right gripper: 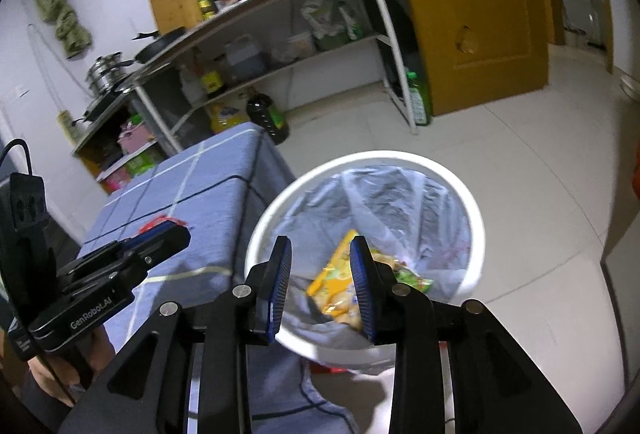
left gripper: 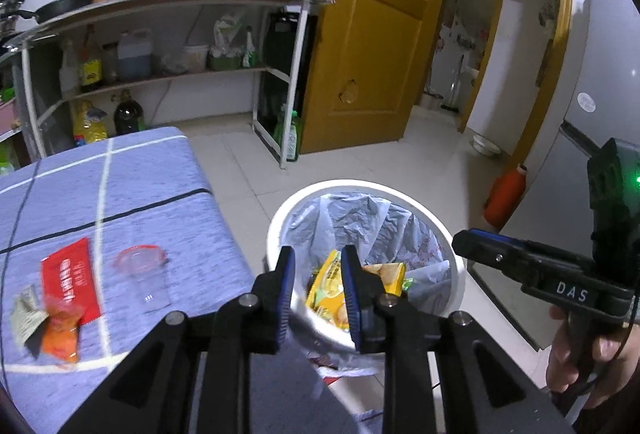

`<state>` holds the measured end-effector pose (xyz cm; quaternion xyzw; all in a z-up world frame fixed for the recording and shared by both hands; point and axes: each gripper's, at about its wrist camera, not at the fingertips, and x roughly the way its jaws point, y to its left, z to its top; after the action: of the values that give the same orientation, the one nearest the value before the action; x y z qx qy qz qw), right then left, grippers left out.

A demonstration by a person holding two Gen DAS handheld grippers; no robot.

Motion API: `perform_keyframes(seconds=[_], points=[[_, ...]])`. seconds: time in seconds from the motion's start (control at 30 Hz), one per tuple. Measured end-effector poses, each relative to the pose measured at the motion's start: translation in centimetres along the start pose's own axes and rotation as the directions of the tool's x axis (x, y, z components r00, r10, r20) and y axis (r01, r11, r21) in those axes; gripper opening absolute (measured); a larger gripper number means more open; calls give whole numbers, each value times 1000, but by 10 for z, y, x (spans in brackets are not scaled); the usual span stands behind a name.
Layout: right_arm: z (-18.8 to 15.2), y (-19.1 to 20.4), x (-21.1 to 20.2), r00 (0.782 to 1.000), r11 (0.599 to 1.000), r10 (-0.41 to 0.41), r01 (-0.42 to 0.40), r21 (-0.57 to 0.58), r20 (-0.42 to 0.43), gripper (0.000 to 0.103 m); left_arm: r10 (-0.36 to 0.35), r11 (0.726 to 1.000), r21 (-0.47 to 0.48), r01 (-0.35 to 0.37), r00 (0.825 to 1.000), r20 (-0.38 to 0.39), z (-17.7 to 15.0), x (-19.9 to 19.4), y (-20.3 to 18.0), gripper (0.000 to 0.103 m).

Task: Collect trash
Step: 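Move both tools back over the table toward the remaining items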

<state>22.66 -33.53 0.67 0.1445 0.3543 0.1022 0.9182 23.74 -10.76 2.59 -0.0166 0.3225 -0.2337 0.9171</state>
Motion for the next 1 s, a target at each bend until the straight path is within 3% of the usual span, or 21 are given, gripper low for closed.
perform_keyframes(seconds=[0.37, 0.5, 0.77, 1.0], points=[[-18, 69, 1, 994, 982, 106, -109, -152, -27, 31, 87, 994, -68, -83, 994, 60, -22, -61, 40, 25], [-25, 91, 11, 990, 970, 125, -135, -200, -60, 32, 120, 990, -87, -114, 991, 66, -31, -74, 57, 31], [-31, 126, 30, 981, 950, 159, -181, -253, -107, 31, 206, 970, -143, -196, 977, 58, -49, -93, 100, 32], [-27, 152, 53, 976, 940, 162, -198, -279, -146, 32, 288, 938, -218, -271, 956, 50, -57, -105, 142, 48]])
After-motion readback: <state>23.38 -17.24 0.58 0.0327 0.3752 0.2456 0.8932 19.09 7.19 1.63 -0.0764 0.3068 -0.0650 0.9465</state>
